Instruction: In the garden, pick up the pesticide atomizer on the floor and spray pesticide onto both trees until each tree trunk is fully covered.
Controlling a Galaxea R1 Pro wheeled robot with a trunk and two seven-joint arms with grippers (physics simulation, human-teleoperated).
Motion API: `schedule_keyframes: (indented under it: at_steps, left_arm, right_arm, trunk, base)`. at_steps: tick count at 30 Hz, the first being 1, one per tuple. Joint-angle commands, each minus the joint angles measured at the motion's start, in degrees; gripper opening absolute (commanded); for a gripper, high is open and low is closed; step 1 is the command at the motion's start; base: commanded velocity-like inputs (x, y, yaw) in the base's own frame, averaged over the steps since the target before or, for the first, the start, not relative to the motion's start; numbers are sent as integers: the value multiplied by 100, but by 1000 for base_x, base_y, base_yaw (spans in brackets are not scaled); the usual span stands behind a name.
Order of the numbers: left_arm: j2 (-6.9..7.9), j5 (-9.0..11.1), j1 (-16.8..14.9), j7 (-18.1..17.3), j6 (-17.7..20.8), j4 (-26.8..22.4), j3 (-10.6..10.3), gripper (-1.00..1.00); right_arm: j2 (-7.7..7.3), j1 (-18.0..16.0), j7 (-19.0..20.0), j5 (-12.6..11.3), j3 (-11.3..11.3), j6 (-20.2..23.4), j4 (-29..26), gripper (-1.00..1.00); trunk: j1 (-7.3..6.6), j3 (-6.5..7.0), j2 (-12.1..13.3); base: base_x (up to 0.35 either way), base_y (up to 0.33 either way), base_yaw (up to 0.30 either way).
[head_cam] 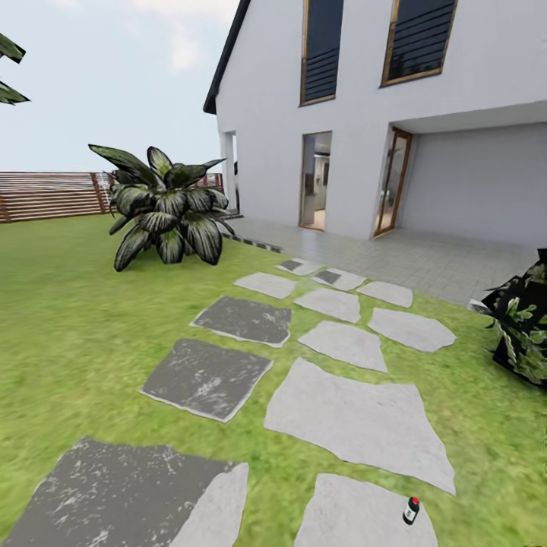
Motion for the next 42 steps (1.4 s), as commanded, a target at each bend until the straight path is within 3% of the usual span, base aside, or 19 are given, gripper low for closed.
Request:
schedule_keyframes:
  at_steps: [1,14,42]
  left_arm:
    - [2,43,3,1,-10,-6,-8,100]
    - [2,43,3,1,-11,-6,-8,100]
    - [2,43,3,1,-12,-6,-8,100]
  right_arm:
    - [-1,2,3,-2,2,-8,-8,100]
    - [-1,1,3,1,2,-7,-8,100]
    - [-1,2,3,-2,2,-7,-8,100]
  trunk:
    - [3,-3,-2]
    - [3,-3,-2]
    - [3,-3,-2]
  base:
    - [263,260,-131]
    - [259,261,-92]
    - [247,268,-270]
